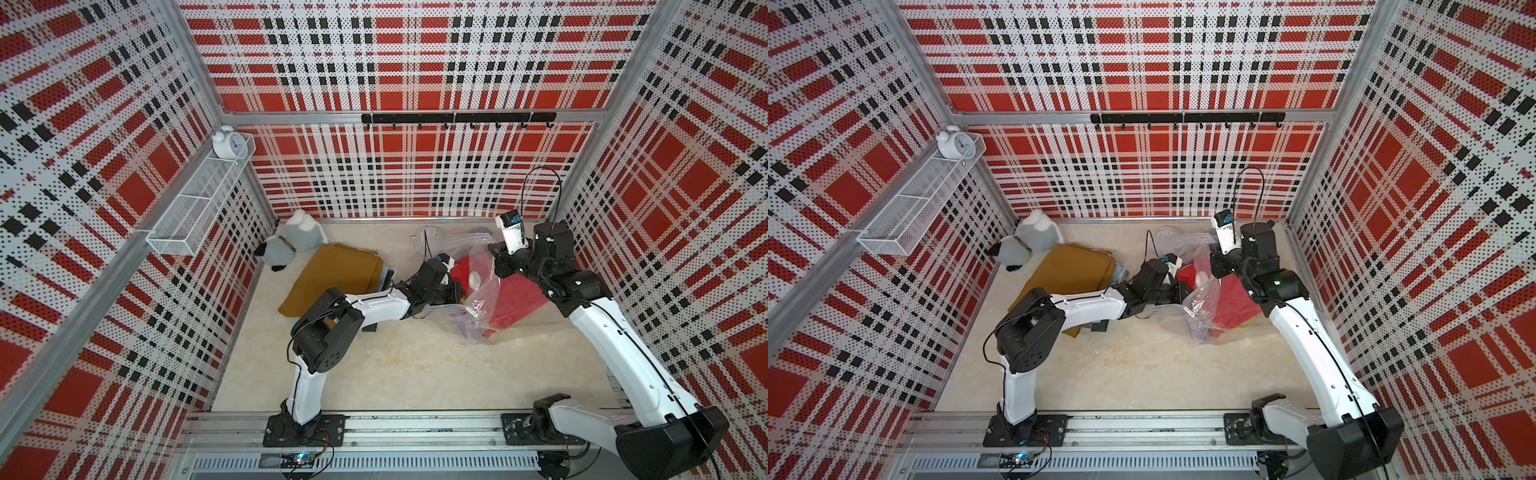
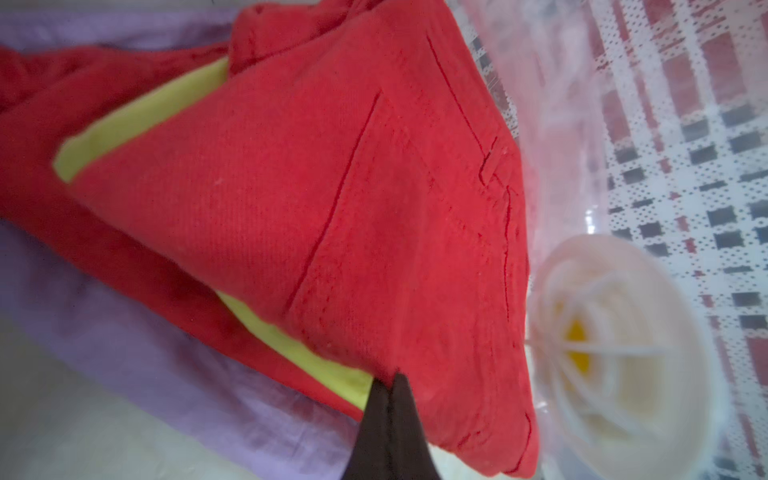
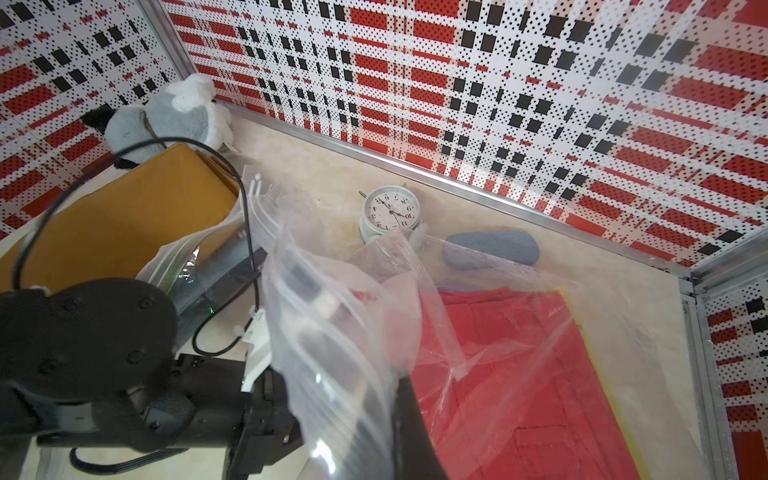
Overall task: Take the trousers out of the vacuum bag
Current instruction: Take out the trousers from the vacuum bag.
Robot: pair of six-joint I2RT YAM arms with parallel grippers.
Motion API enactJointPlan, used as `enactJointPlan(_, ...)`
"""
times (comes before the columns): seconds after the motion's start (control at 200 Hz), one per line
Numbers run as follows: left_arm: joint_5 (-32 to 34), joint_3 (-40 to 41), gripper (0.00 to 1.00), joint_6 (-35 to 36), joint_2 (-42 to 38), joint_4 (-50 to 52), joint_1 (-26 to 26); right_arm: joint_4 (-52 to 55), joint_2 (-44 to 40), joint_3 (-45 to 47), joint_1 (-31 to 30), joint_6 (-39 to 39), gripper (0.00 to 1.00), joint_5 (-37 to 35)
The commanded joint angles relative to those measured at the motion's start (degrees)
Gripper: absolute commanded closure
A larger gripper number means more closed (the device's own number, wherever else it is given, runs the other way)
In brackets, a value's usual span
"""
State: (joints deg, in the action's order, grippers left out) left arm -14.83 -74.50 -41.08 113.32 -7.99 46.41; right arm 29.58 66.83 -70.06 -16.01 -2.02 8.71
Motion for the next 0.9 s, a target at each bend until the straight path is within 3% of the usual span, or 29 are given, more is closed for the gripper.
enactJointPlan(0.0,2.8,-1.7,1.00,2.9,-4.8,1.3,-2.0,-2.5,-1.3,0.3,-0.3,-0.1,1.00,-0.2)
enactJointPlan(0.235,4.1,-2.6,1.00,4.8,-7.7,4.0,-6.1,-2.7,-1.3,0.3,-0.3,0.0,1.00,-0.2)
enactJointPlan(0.601,4.8,5.4,0.97,6.5,-12.4,4.9,-8.0,-3.2,0.7,-0.5,-0.3,0.1,1.00,0.6)
enactJointPlan(0.812,3.9,7.1,0.88,4.6,-10.6,2.2,-7.5,-3.2,1.2,-1.1,-0.3,0.1,1.00,0.7)
enactJointPlan(0.897,3.3,7.3,0.73,4.1,-9.9,1.3,-7.3,-3.2,1.3,-1.1,-0.3,0.0,1.00,0.8)
